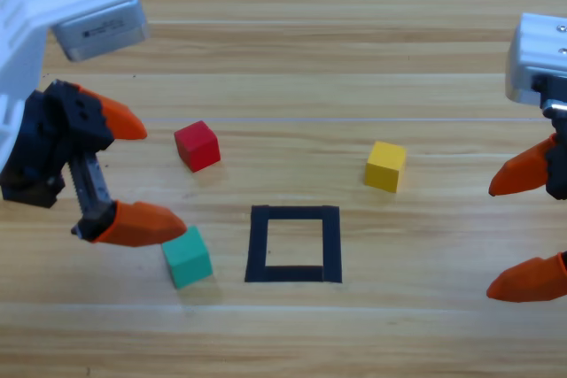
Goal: Stack the blocks in the rectangular block: red at the bottom, yellow in the middle, green on top
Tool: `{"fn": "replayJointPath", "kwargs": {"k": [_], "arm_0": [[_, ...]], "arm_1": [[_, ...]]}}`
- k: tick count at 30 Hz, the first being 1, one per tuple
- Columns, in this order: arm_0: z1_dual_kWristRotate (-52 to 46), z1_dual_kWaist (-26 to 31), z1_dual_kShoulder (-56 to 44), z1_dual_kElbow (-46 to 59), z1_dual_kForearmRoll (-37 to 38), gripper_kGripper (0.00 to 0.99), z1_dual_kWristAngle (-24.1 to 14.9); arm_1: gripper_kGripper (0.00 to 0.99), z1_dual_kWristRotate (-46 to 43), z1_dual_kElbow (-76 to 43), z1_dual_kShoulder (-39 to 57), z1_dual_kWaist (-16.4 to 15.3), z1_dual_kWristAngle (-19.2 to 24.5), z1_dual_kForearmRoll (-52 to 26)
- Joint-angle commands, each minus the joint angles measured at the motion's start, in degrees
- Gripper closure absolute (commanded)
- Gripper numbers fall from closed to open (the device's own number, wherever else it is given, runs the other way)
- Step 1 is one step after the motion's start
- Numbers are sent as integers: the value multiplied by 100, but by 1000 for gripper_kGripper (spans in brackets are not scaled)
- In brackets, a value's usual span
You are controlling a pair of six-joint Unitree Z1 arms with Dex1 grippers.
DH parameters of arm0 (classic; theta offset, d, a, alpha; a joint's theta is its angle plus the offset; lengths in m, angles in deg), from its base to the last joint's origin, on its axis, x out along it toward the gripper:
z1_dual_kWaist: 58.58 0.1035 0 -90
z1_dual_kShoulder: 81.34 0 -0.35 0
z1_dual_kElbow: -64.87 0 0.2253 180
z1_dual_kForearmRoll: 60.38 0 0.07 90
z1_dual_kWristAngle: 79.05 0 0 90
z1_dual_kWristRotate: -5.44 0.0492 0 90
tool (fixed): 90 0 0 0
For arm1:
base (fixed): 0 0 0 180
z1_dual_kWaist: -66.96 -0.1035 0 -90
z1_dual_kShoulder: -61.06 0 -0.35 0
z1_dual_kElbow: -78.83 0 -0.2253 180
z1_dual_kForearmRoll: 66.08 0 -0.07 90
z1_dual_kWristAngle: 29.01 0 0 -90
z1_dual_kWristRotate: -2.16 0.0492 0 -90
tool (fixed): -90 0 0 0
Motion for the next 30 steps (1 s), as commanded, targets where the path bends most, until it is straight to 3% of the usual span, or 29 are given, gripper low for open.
{"fn": "replayJointPath", "kwargs": {"k": [1, 11, 13, 18, 26, 30], "arm_0": [[-53, -108, 172, 145, -14, 0, -44], [-62, -108, 181, 153, -6, 0, -52], [-80, -108, 181, 145, -14, 0, -52], [-370, -99, 154, 110, -67, 0, -281], [-2163, 156, 796, -488, -129, 0, -791], [-3727, 419, 1350, -1341, -718, 0, -1309]], "arm_1": [[7, 0, -119, -165, -138, 69, 48], [8, 484, -57, -270, -138, 262, 13], [8, 967, 57, -402, -138, 851, -66], [7, 2101, 329, -719, -138, 1800, -321], [5, 4052, 725, -1211, -138, 2811, -523], [5, 4553, 795, -1272, -138, 2916, -541]]}}
